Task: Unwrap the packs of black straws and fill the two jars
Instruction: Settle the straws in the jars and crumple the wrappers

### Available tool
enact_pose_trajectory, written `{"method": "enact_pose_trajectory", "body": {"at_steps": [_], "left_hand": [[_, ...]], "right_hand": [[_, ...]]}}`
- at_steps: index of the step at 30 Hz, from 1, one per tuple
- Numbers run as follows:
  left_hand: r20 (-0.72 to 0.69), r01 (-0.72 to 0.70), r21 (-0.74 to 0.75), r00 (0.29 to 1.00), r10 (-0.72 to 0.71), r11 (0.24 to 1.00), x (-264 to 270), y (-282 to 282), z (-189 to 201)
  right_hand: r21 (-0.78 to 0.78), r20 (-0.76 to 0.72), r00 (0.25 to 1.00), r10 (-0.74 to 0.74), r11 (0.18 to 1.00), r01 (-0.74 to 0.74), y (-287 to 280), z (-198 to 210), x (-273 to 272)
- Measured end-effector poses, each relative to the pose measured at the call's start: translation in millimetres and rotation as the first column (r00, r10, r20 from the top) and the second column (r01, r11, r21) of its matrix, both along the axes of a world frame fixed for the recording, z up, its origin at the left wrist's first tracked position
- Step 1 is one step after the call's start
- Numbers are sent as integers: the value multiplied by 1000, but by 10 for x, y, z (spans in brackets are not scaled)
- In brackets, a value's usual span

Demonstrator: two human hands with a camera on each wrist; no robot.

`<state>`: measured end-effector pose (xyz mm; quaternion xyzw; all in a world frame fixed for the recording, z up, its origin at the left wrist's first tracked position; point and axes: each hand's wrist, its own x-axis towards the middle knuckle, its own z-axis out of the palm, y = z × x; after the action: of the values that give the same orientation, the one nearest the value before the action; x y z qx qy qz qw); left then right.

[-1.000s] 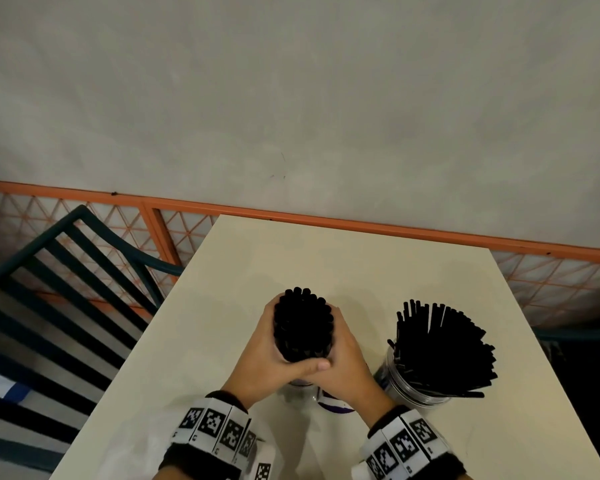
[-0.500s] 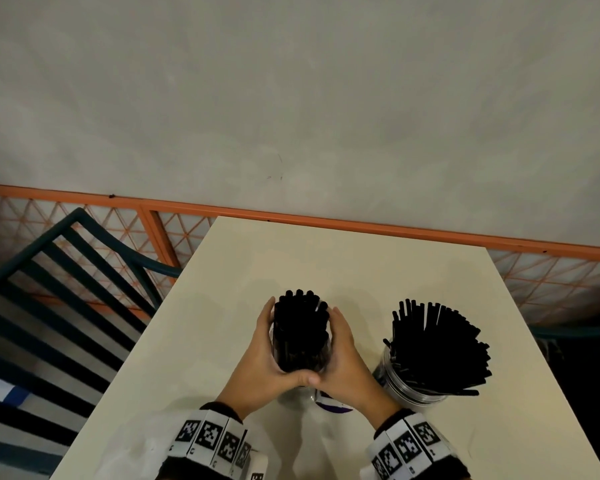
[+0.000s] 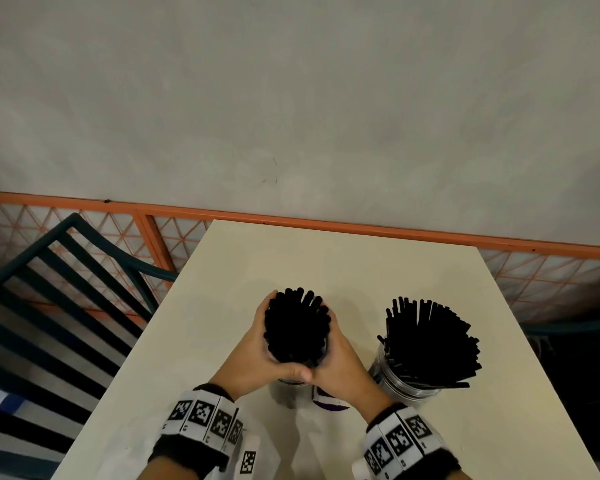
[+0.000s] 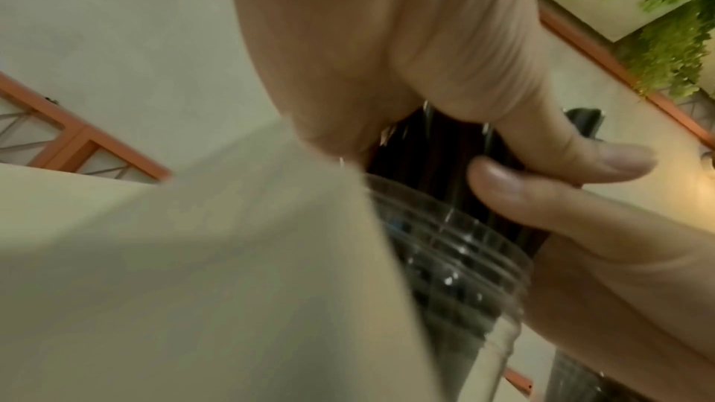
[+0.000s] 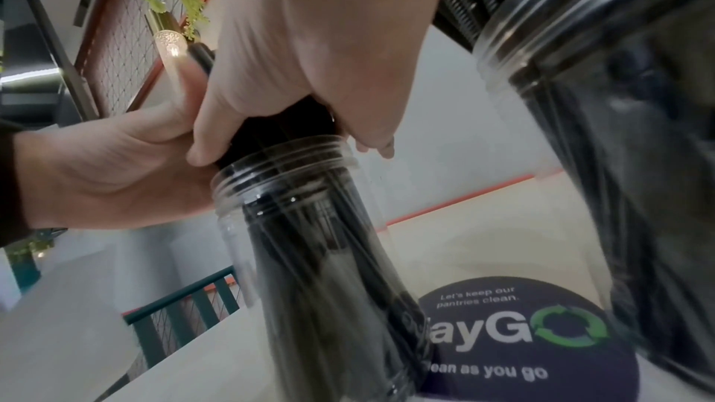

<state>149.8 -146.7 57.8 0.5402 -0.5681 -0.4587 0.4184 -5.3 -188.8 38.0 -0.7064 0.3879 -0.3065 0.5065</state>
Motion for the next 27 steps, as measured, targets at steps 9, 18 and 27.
{"method": "enact_pose_trajectory", "body": {"at_steps": [9,18,27], "left_hand": [[-33,-17,-32,999,16,999,-53,3,18],[176,-108,34,979,101,994,251,264,67],[497,-378,47,812,306,925,724,1473,164]], "right_hand": [[-16,-42,999,-31,999,31,12,18,54],[27,-63,990,-126,991,128,234,-188,-143],[227,-374,927,-29,966,121,1082,-376,-346]]}}
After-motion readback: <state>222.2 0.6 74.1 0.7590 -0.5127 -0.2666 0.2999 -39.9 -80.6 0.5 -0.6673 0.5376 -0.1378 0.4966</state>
